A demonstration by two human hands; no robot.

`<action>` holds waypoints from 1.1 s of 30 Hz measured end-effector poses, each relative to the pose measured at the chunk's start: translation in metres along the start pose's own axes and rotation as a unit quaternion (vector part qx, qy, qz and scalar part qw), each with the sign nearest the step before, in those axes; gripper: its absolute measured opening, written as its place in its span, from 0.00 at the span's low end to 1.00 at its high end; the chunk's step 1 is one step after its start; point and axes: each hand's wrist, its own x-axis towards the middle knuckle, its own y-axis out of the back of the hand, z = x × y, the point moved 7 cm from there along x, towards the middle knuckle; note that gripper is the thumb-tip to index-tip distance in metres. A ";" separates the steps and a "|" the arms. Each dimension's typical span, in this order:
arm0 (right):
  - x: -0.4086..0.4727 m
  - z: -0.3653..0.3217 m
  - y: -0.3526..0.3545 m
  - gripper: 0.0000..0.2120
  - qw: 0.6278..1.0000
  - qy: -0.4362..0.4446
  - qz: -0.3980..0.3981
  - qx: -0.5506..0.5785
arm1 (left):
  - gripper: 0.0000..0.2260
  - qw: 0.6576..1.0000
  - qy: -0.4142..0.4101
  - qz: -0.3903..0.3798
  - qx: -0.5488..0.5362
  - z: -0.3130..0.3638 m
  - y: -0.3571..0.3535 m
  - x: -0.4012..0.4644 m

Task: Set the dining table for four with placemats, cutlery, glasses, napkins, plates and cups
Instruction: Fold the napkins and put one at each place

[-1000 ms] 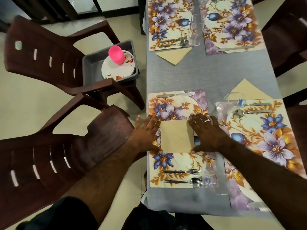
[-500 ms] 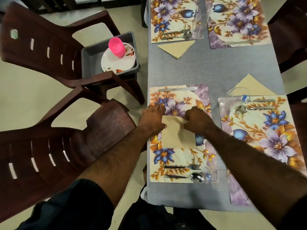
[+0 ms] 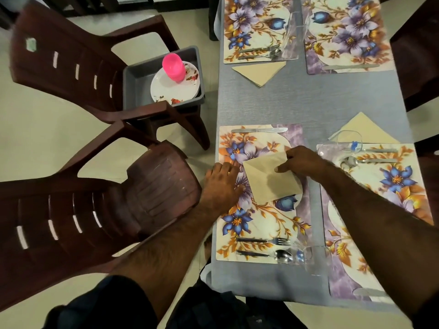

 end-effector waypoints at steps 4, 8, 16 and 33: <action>-0.005 -0.009 0.001 0.23 0.998 0.018 0.036 -0.053 | 0.18 0.996 -0.083 -0.006 0.030 0.020 -0.010 -0.008; -0.019 -0.024 -0.007 0.21 0.981 0.125 0.065 -0.136 | 0.18 0.996 -0.079 -0.022 0.034 0.016 -0.016 -0.009; -0.051 -0.033 -0.026 0.20 0.964 0.226 -0.008 -0.137 | 0.21 0.998 -0.052 -0.007 0.042 -0.005 0.009 0.001; -0.060 0.013 -0.015 0.30 0.912 0.217 0.195 -0.289 | 0.34 0.986 -0.073 -0.088 0.123 0.017 -0.036 -0.026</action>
